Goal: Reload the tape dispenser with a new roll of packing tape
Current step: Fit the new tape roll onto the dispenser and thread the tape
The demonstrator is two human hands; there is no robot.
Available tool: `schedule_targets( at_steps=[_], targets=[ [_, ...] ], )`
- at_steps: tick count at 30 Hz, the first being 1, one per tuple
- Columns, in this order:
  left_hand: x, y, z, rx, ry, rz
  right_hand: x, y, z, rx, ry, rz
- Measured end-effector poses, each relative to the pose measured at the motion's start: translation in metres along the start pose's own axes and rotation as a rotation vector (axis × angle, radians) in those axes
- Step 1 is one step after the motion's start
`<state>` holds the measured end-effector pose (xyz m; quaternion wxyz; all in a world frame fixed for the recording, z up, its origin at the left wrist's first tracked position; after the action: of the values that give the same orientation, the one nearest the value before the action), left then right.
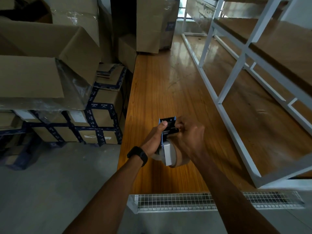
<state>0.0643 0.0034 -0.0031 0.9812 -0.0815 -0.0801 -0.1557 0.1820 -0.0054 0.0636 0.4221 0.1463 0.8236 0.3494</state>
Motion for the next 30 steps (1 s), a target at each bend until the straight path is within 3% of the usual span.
schedule_targets(
  at_steps=[4,9,11,13,17,20,24,30],
  targets=[
    [0.002,0.000,0.005,0.005,-0.010,0.009,0.000,0.002,0.005,0.015,0.059,-0.006],
    [-0.007,0.009,0.017,0.073,-0.110,0.087,0.009,0.006,0.023,0.335,0.401,-0.089],
    [-0.009,0.012,0.021,0.073,-0.109,0.076,0.005,0.007,0.025,0.338,0.451,-0.067],
    [-0.010,0.014,0.023,0.067,-0.100,0.049,-0.004,0.010,0.024,0.225,0.353,-0.064],
    [-0.011,0.016,0.026,0.058,-0.115,0.022,-0.010,0.012,0.012,-0.306,-0.042,-0.132],
    [-0.008,0.016,0.026,0.048,-0.118,0.007,-0.012,0.015,0.007,-0.551,-0.245,-0.144],
    [-0.006,0.015,0.027,0.042,-0.099,0.006,-0.016,0.021,-0.004,-0.729,-0.325,-0.184],
    [-0.009,0.015,0.021,-0.002,-0.086,0.007,-0.010,0.028,0.000,-0.802,-0.359,-0.331]
  ],
)
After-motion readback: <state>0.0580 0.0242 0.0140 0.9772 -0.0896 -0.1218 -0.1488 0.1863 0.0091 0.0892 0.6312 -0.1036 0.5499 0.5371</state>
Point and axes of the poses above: each hand's wrist, its own y-axis towards the middle knuckle, its own x-axis out of the palm, z = x × y, the point moved 6 cm from there along y, towards the middle knuckle, and after that the axes turned 10 degrees about -y, right-handed, at the moved point
